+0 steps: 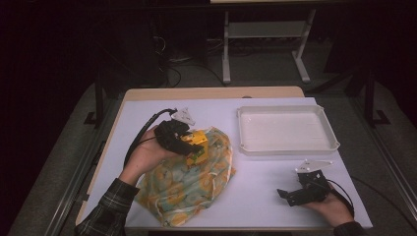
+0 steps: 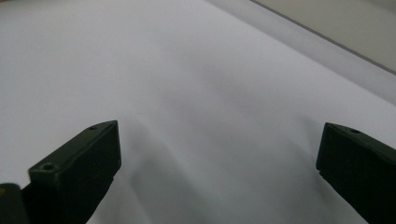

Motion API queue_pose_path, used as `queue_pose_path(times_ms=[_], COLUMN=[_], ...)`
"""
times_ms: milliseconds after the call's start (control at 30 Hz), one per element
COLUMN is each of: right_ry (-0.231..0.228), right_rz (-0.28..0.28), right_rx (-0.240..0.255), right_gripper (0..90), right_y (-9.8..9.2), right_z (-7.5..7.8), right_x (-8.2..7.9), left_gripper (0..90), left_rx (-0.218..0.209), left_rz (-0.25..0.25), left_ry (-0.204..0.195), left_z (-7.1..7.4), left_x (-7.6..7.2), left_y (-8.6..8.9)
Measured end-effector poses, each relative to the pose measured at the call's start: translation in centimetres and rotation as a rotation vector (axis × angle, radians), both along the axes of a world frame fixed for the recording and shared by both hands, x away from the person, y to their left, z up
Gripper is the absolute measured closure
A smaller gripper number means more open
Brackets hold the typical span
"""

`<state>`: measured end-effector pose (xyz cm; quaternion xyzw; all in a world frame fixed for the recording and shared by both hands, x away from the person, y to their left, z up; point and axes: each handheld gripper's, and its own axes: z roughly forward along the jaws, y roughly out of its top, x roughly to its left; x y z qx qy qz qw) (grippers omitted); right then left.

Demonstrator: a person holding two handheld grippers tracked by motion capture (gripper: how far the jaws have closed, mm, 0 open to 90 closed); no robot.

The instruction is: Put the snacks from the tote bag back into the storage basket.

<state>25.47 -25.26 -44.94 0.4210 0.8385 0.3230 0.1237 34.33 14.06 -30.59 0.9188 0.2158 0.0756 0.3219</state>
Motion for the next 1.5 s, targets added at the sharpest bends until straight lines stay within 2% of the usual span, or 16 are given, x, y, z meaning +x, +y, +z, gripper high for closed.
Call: queue_pose_path(times_ms=[200, 567, 1067, 1500], right_ry=[-0.002, 0.000, -0.006, -0.003], right_rz=[0.000, 0.009, 0.017, 0.017], right_rx=[0.003, 0.004, 0.010, 0.015], right_gripper=[0.0, 0.0, 0.0, 0.0], right_y=[0.1, 0.1, 0.3, 0.3], right_z=[0.1, 0.0, 0.1, 0.1], right_x=[0.0, 0.0, 0.1, 0.2], left_gripper=[51.4, 51.4, 51.4, 51.4], left_rx=[-0.013, -0.028, -0.054, -0.058], left_rz=[0.000, -0.008, 0.019, 0.000], left_ry=[-0.016, -0.025, -0.029, -0.029], left_z=[0.8, 1.4, 1.4, 1.1], left_x=[0.6, 1.7, 3.3, 4.4], left_y=[-1.3, -3.3, -6.3, -9.9])
